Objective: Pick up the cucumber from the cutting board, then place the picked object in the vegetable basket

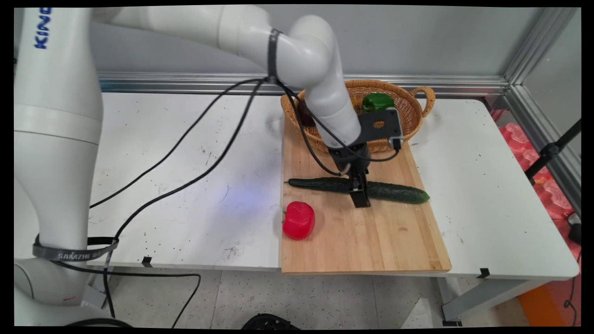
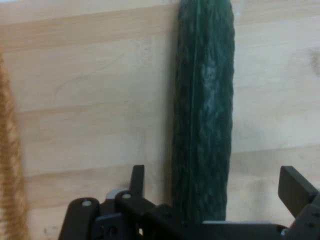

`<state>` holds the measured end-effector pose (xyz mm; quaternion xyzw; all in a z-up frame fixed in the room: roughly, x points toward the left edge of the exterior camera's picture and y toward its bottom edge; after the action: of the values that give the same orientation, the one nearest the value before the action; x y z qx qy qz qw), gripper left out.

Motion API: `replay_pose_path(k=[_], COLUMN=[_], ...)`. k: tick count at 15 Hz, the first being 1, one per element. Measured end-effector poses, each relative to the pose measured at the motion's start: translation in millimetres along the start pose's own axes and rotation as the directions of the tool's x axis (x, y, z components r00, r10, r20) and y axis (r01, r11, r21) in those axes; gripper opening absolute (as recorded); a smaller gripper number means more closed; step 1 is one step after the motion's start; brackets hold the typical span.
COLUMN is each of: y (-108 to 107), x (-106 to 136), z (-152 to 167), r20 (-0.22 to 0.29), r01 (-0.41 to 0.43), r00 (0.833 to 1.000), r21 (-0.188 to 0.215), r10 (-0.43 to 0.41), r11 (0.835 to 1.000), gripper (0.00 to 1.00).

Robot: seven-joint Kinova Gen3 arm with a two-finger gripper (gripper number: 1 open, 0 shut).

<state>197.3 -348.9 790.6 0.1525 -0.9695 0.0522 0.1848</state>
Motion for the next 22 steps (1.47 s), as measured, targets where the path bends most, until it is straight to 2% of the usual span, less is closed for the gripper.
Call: replay_pose_path(k=[3, 4, 8, 12, 15, 22], y=[-1, -1, -3, -4, -5, -10], x=[4, 5, 10, 12, 16, 21], z=[12, 16, 20, 7, -17, -101], r20=[0.009, 0.012, 0.014, 0.006, -0.014, -0.057], r01=[-0.009, -0.013, -0.035, -0.057, -0.07, -0.062], r00=[1.0, 1.0, 0.999, 0.998, 0.997, 0.997], r21=[-0.006, -0.009, -0.015, -0.017, -0.015, -0.006], r10=[0.009, 0.013, 0.036, 0.057, 0.069, 0.061], r11=[1.0, 1.0, 0.999, 0.998, 0.997, 0.998], gripper=[1.0, 0.0, 0.0, 0.0, 0.0, 0.0])
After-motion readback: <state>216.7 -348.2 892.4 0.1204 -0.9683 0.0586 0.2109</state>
